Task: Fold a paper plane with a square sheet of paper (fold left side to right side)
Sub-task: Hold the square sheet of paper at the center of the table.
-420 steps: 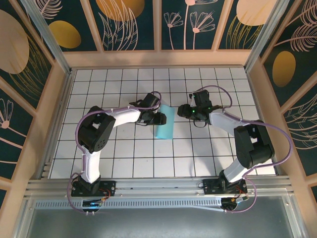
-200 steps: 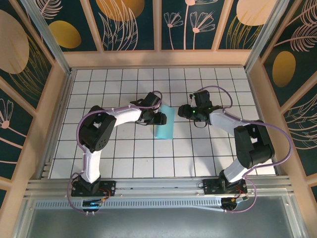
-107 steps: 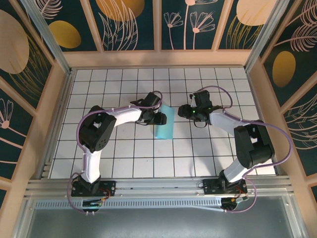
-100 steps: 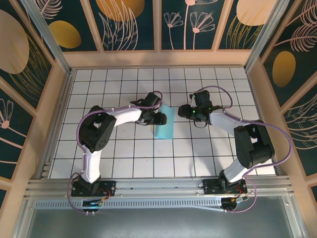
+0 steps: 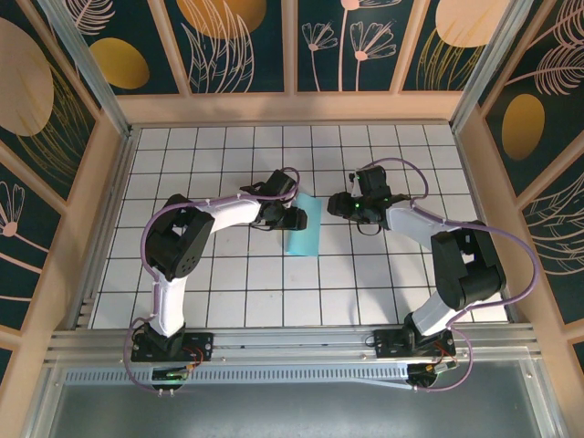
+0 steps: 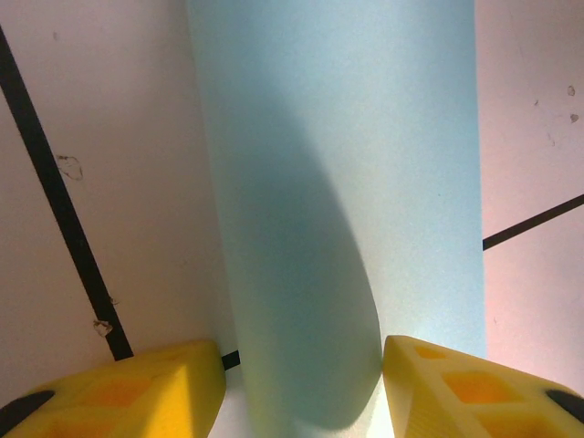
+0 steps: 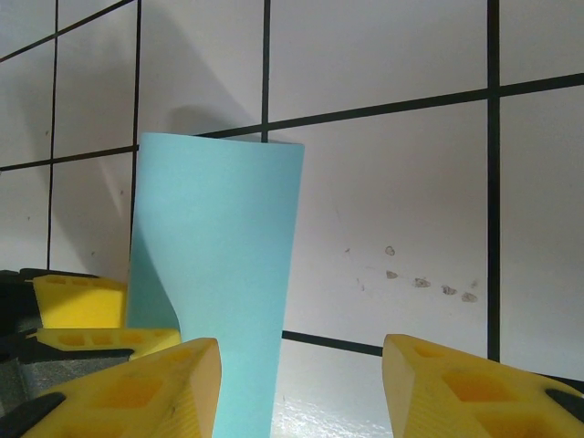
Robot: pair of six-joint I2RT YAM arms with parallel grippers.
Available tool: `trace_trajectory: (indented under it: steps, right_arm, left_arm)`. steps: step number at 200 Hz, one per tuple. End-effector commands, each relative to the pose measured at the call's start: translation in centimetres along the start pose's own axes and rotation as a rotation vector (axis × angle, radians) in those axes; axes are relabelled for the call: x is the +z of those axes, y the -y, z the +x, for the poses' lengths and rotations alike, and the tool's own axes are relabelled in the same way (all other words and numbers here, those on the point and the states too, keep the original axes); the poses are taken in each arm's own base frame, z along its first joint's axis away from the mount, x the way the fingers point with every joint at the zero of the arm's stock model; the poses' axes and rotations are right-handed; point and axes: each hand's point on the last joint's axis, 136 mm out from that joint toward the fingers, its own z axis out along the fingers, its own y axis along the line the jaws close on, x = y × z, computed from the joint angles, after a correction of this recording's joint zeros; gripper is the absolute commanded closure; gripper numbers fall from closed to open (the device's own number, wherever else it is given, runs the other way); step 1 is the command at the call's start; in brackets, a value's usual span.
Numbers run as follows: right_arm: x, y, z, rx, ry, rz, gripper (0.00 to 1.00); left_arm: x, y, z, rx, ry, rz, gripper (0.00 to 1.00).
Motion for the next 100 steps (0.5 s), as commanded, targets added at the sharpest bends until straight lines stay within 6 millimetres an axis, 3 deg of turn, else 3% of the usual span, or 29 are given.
trace_trajectory:
  steps: [1,100]
  right_arm:
    - [0.05,0.23,0.31,-0.005,-0.003,-0.016,0.50]
    - [0.34,-0.58,0.63,0.011,-0.023,-0.076,0.52]
  left_arm:
    - [4.37,-4.94,5.32,-0.002,-0.145,-0.145,0.48]
    - [4.41,-4.89,5.11,-0.007,-0.140,-0.147,0.47]
